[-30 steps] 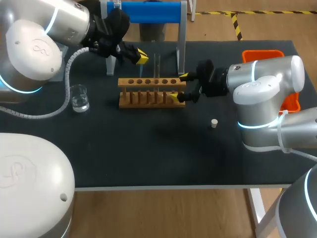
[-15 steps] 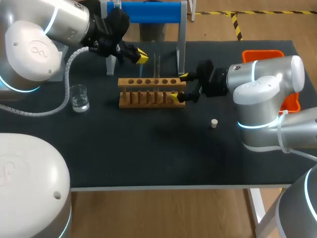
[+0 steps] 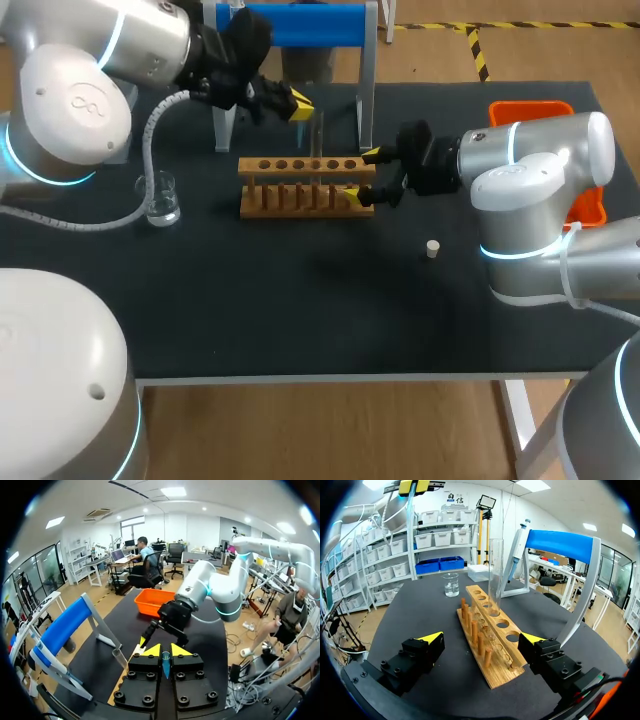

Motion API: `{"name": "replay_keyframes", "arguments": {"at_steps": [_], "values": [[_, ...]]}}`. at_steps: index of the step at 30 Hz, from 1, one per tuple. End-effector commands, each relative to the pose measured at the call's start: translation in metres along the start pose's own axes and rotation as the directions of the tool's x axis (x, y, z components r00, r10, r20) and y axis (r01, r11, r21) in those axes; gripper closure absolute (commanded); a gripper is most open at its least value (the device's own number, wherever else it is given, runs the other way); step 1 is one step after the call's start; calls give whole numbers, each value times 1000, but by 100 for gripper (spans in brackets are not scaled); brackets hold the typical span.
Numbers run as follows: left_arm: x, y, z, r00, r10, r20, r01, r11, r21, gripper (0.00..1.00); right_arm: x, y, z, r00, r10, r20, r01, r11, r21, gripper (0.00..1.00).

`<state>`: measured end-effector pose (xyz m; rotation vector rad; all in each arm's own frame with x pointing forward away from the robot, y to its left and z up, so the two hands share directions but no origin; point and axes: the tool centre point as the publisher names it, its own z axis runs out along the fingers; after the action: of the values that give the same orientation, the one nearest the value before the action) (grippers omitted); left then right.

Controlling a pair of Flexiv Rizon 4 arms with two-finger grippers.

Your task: Invert the test tube, pick up the pipette, mount the tip to pipette, aspirate from beaker and dispense into the tube, eject the tip, return the pipette, and cap with the stopper.

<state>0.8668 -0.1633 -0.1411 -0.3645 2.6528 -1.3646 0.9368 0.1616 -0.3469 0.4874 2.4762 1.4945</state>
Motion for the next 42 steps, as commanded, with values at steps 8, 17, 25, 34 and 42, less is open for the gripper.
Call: {"name": "replay_keyframes", "arguments": {"at_steps": [8,17,25,34,42], "values": [[7,0,0,1000,-21,20,20,999,37,100,1,-1,0,1000,0,3,0,1000,-1,0],[6,2,0,999,-31,17,30,999,45,100,1,-1,0,1000,0,3,0,1000,-1,0],[6,2,0,999,-31,17,30,999,45,100,1,0,-10,1000,-3,-7,3,1000,-18,0],[6,2,0,999,-31,17,30,999,45,100,3,5,-68,998,-25,-53,18,990,-143,0],[6,2,0,999,-31,17,30,999,45,100,19,24,-107,976,-112,-188,55,957,-285,0]]}}
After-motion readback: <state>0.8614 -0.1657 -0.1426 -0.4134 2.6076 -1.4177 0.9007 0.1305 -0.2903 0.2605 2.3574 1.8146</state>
